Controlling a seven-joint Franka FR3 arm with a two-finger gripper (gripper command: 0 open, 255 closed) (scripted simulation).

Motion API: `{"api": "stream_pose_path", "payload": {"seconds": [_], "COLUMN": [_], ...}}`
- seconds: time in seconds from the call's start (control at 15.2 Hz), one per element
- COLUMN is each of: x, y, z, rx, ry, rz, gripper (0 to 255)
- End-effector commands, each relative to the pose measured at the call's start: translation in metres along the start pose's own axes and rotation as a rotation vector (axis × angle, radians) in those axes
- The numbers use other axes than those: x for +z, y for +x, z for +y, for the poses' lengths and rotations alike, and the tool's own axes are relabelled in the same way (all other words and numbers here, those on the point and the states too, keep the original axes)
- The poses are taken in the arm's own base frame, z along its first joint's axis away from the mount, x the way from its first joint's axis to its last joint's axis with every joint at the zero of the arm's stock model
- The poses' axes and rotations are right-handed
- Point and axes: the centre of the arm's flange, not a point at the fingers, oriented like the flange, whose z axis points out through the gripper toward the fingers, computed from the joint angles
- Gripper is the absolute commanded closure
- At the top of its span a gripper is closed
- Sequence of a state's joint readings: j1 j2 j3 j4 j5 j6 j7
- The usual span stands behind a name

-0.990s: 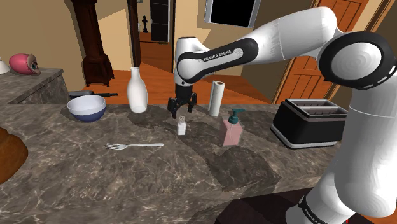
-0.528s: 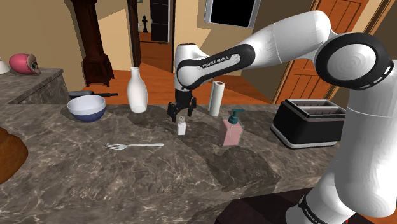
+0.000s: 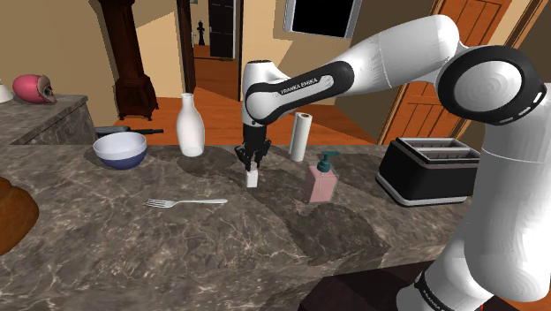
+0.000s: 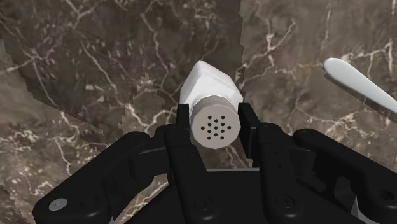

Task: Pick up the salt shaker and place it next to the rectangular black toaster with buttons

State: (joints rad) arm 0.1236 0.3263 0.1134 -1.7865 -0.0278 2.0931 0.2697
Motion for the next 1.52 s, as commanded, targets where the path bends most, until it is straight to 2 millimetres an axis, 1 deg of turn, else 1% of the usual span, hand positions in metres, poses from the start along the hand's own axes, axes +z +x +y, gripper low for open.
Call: {"api": "stream_pose_path", "payload": {"seconds": [0.0, 0.33, 1.45], "x": [0.0, 0.0, -0.09], "y": [0.0, 0.0, -0.002], "z": [0.0, 0.0, -0.001], "rx": [0.0, 0.0, 0.0], "ry": [0.0, 0.0, 0.0], "rz": [0.0, 0.0, 0.0], "gripper": [255, 255, 255]}}
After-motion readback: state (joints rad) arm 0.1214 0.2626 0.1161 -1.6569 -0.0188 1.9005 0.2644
